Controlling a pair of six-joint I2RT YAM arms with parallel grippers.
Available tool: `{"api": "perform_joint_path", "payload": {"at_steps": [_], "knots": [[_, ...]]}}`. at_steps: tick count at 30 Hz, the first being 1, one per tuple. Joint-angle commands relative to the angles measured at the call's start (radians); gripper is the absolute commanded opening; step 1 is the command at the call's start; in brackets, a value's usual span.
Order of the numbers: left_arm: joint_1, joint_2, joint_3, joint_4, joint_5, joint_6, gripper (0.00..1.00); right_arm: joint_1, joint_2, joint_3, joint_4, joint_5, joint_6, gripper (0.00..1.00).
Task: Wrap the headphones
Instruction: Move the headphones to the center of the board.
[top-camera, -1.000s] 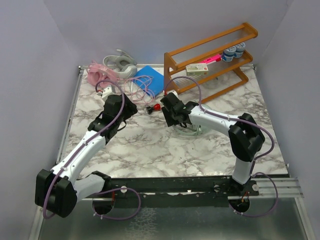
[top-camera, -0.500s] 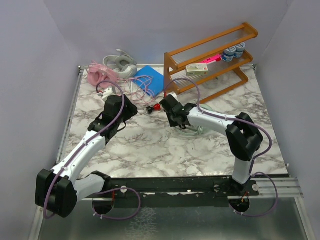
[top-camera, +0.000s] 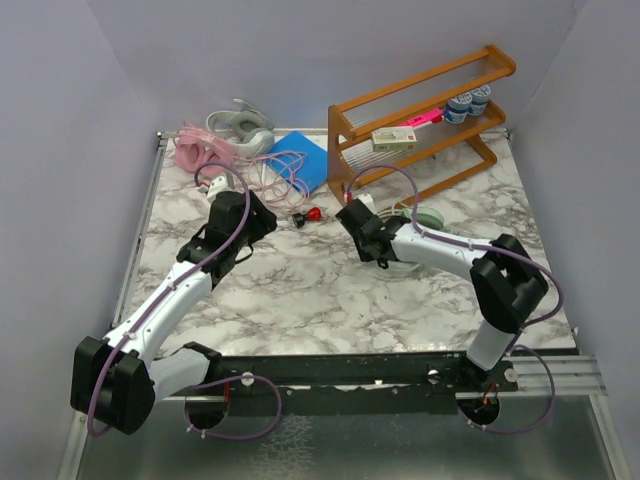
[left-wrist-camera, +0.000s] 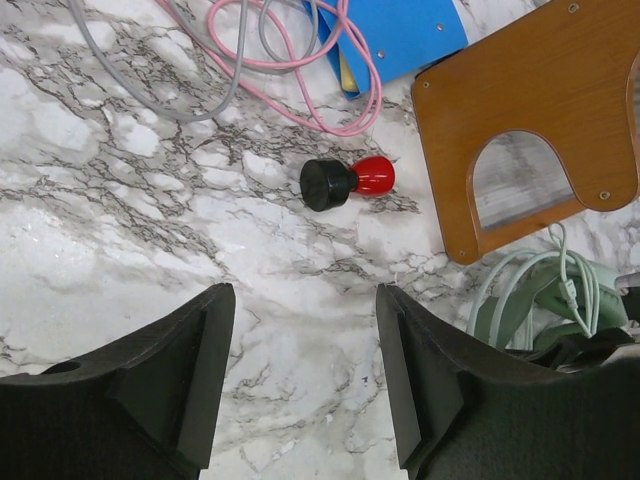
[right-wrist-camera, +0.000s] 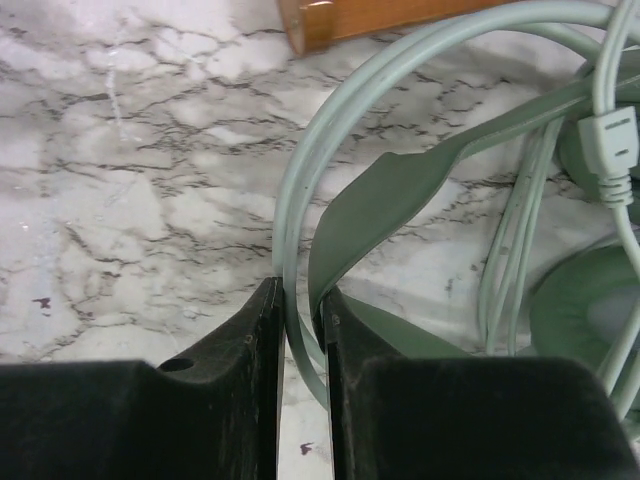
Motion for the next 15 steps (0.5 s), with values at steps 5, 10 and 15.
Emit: {"api": "perform_joint_path", "payload": {"at_steps": [5,10,15], "knots": [[0.007,0.012,-0.014,0.026,0.038,-0.003,0.64,-0.147,-0.091,-0.080,0.001,0.049,-0.034,0.20],[0.007,0.009,-0.012,0.020,0.022,0.003,0.63,-0.238,-0.086,-0.077,0.027,0.017,-0.080,0.22],[0.010,0.011,0.014,-0.005,-0.025,0.032,0.63,-0.240,-0.098,-0.032,0.011,-0.022,-0.105,0.45]]}}
